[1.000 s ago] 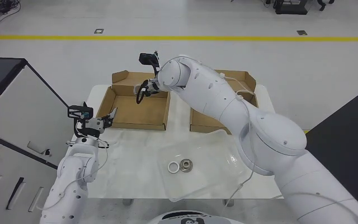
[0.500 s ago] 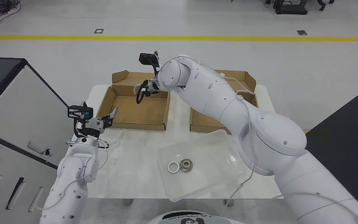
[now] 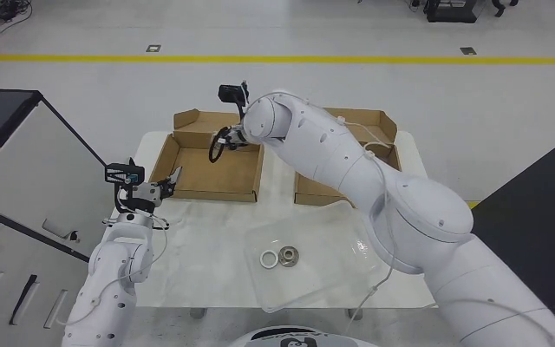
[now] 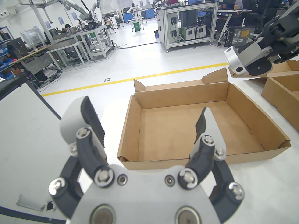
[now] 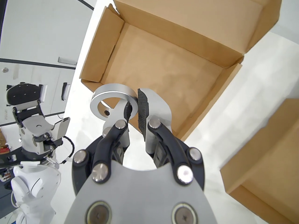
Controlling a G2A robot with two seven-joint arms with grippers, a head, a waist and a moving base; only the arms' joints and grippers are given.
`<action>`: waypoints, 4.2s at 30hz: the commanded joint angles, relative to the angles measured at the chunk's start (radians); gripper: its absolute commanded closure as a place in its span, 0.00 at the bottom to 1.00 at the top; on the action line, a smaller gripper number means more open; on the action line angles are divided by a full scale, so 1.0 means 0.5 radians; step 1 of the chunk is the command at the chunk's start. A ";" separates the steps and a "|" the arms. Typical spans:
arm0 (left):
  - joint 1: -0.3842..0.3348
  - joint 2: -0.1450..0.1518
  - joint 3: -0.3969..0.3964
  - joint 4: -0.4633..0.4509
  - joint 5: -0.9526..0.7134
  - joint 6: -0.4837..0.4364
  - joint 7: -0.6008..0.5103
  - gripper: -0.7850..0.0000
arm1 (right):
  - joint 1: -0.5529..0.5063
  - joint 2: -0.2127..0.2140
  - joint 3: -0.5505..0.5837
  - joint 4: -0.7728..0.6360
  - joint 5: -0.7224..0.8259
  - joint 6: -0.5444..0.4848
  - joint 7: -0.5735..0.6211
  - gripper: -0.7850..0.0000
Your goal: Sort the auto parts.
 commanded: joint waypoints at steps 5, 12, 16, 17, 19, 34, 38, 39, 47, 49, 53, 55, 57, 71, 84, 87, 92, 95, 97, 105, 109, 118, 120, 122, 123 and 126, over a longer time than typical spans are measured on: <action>0.000 0.000 0.000 0.000 0.000 0.000 0.000 0.00 | -0.027 -0.051 -0.020 0.060 -0.084 0.178 0.068 1.00; 0.000 0.000 0.000 0.000 0.000 0.000 0.000 0.00 | -0.058 -0.146 -0.060 0.225 -0.189 0.253 0.136 1.00; 0.000 0.000 0.000 0.000 0.000 0.000 0.000 0.00 | -0.073 -0.202 -0.071 0.330 -0.232 0.258 0.177 1.00; 0.000 0.000 0.000 0.000 0.000 0.000 0.000 0.00 | -0.077 -0.216 -0.077 0.355 -0.247 0.260 0.188 1.00; 0.000 0.000 0.000 0.000 0.000 0.000 0.000 0.00 | -0.085 -0.243 -0.081 0.400 -0.267 0.264 0.208 1.00; 0.000 0.000 0.000 0.000 0.000 0.000 0.000 0.00 | -0.136 -0.374 -0.067 0.669 -0.383 0.167 0.238 1.00; 0.000 0.000 0.000 0.000 0.000 0.000 0.000 0.00 | -0.127 -0.396 -0.057 0.697 -0.413 0.142 0.234 1.00; 0.000 0.000 0.000 0.000 0.000 0.000 0.000 0.00 | -0.124 -0.401 -0.055 0.701 -0.421 0.135 0.235 1.00; 0.000 0.000 0.000 0.000 0.000 0.000 0.000 0.00 | -0.125 -0.430 -0.018 0.744 -0.438 0.021 0.261 1.00; 0.000 0.000 0.000 0.000 0.000 0.000 0.000 0.00 | -0.128 -0.436 -0.013 0.759 -0.451 0.020 0.260 1.00; 0.000 0.000 0.000 0.000 0.000 0.000 0.000 0.00 | -0.138 -0.448 -0.009 0.786 -0.485 0.041 0.276 1.00; 0.000 0.000 0.000 0.000 0.000 0.000 0.000 0.00 | -0.143 -0.453 -0.007 0.795 -0.502 0.056 0.287 1.00; 0.000 0.000 0.000 0.000 0.000 0.000 0.000 0.00 | -0.143 -0.459 -0.009 0.802 -0.528 0.083 0.295 1.00; 0.000 0.000 0.000 0.000 0.000 0.000 0.000 0.00 | -0.148 -0.476 0.060 0.814 -0.540 0.040 0.279 1.00; 0.000 0.000 0.000 0.000 0.000 0.000 0.000 0.00 | -0.206 -0.491 0.083 0.827 -0.620 -0.024 0.298 1.00; 0.000 0.000 0.000 0.000 0.000 0.000 0.000 0.00 | -0.214 -0.491 0.096 0.840 -0.622 -0.046 0.294 1.00; 0.000 0.000 0.000 0.000 0.000 0.000 0.000 0.00 | -0.234 -0.492 0.114 0.847 -0.637 -0.052 0.256 1.00; 0.000 0.000 0.000 0.000 0.000 0.000 0.000 0.00 | -0.246 -0.493 0.121 0.847 -0.652 -0.059 0.225 1.00; 0.000 0.000 0.000 0.000 0.000 0.000 0.000 0.00 | -0.253 -0.493 0.126 0.847 -0.663 -0.062 0.210 1.00; 0.000 0.000 0.000 0.000 0.000 0.000 0.000 0.00 | -0.270 -0.494 0.148 0.850 -0.696 -0.046 0.195 0.93; 0.000 0.000 0.000 0.000 0.000 0.000 0.000 0.00 | -0.274 -0.493 0.161 0.848 -0.706 -0.045 0.196 0.71; 0.000 0.000 0.000 0.000 0.000 0.000 0.000 0.00 | -0.273 -0.492 0.194 0.844 -0.724 -0.055 0.186 0.58; 0.000 0.000 0.000 0.000 0.000 0.000 0.000 0.00 | -0.269 -0.492 0.204 0.842 -0.724 -0.064 0.184 0.55; 0.000 0.000 0.000 0.000 0.000 0.000 0.000 0.00 | -0.260 -0.492 0.218 0.838 -0.715 -0.080 0.181 0.51; 0.000 0.000 0.000 0.000 0.000 0.000 0.000 0.00 | -0.254 -0.491 0.224 0.839 -0.713 -0.088 0.183 0.49; 0.000 0.000 0.000 0.000 0.000 0.000 0.000 0.00 | -0.230 -0.488 0.252 0.834 -0.690 -0.119 0.182 0.14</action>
